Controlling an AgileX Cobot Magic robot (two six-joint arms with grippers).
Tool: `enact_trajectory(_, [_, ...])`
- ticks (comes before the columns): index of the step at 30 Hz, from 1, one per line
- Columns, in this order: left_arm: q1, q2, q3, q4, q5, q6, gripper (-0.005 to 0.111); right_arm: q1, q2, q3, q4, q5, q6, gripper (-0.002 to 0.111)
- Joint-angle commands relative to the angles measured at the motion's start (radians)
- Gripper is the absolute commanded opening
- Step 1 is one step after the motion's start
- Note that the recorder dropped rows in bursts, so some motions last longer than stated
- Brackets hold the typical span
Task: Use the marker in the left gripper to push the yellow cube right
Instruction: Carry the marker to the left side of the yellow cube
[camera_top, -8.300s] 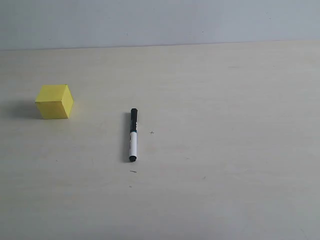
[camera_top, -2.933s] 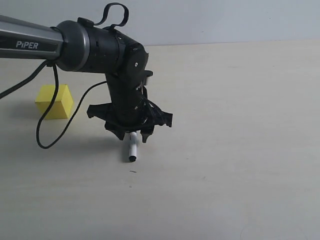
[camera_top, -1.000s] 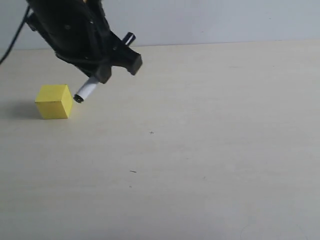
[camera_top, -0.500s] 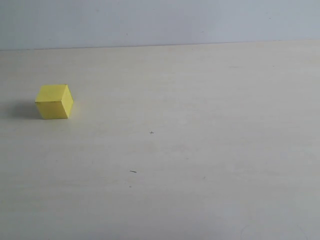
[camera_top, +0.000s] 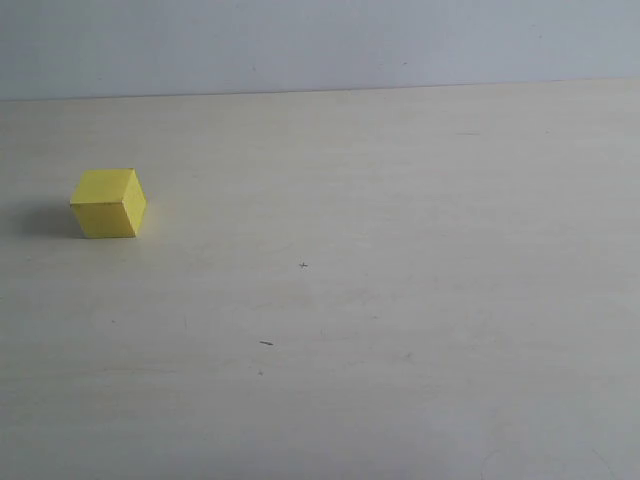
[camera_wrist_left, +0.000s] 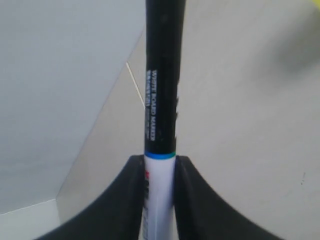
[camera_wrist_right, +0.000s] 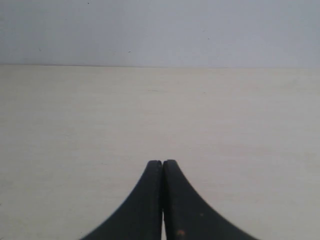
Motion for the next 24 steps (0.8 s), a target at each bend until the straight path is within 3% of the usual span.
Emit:
enact_trajectory(1, [0.222,0.077,0.003,-0.213,-0.23,0.345,0.0,-0.007,-0.004,0.004,0.0,-0.004,-0.001,0.0])
enact_trajectory(5, [0.411,0.196,-0.028,-0.543,-0.345,0.707,0.0,-0.007,-0.004,0.004,0.0,-0.004,-0.001,0.0])
enact_trajectory(8, [0.478,0.306,-0.079,-0.734,-0.386,0.928,0.0,-0.007,-0.004,0.004,0.0,-0.004,-0.001,0.0])
enact_trajectory(14, [0.502,0.542,-0.213,-0.755,-0.392,0.952,0.0,-0.007,-0.004,0.004,0.0,-0.004,-0.001,0.0])
enact_trajectory(19, [0.495,0.636,-0.286,-0.755,-0.389,0.96,0.0,-0.007,-0.004,0.004,0.0,-0.016,-0.001,0.0])
enact_trajectory(24, [0.517,0.626,-0.306,-0.736,-0.383,1.203,0.0,-0.007,-0.004,0.004,0.0,-0.016,-0.001,0.0])
